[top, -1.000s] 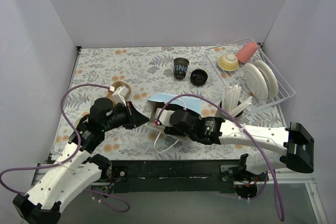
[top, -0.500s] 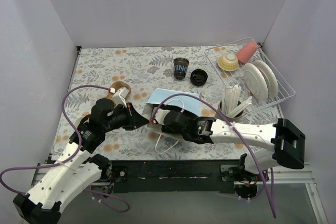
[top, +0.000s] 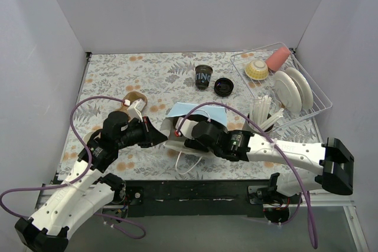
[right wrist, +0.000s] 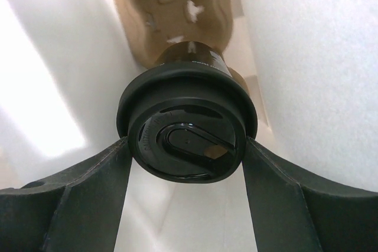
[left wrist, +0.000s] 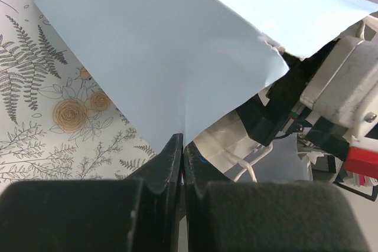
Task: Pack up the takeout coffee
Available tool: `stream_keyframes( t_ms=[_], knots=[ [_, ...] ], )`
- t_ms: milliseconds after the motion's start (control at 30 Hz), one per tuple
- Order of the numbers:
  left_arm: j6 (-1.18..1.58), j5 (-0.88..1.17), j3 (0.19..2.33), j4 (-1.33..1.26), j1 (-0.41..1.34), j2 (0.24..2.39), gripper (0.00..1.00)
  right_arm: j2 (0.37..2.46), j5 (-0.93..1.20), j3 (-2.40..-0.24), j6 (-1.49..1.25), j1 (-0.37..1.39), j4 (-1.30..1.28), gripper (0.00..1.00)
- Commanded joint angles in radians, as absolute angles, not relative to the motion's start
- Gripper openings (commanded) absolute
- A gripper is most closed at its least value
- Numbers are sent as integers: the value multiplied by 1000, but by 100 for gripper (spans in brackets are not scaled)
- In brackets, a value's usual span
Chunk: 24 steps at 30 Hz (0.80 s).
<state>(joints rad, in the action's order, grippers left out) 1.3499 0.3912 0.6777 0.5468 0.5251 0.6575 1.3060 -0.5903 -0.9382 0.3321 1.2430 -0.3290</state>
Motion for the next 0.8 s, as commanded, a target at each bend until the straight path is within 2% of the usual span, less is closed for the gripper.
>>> stream_keyframes(
  t_ms=[0,167,367,767],
  knots=[
    [1330,417,687,554,525,652,0,1276,-500,-920,331,1243,-308,39],
    [1335,425,695,558,525,657,0,1350,-503,-937,367,1243,-279,39],
    [1338,425,699,574,525,650,0,1456,-639,-973,330,1238,-330,38],
    [1344,411,712,591,525,652,0,1433,-807,-988,324,1238,-287,38]
  ],
)
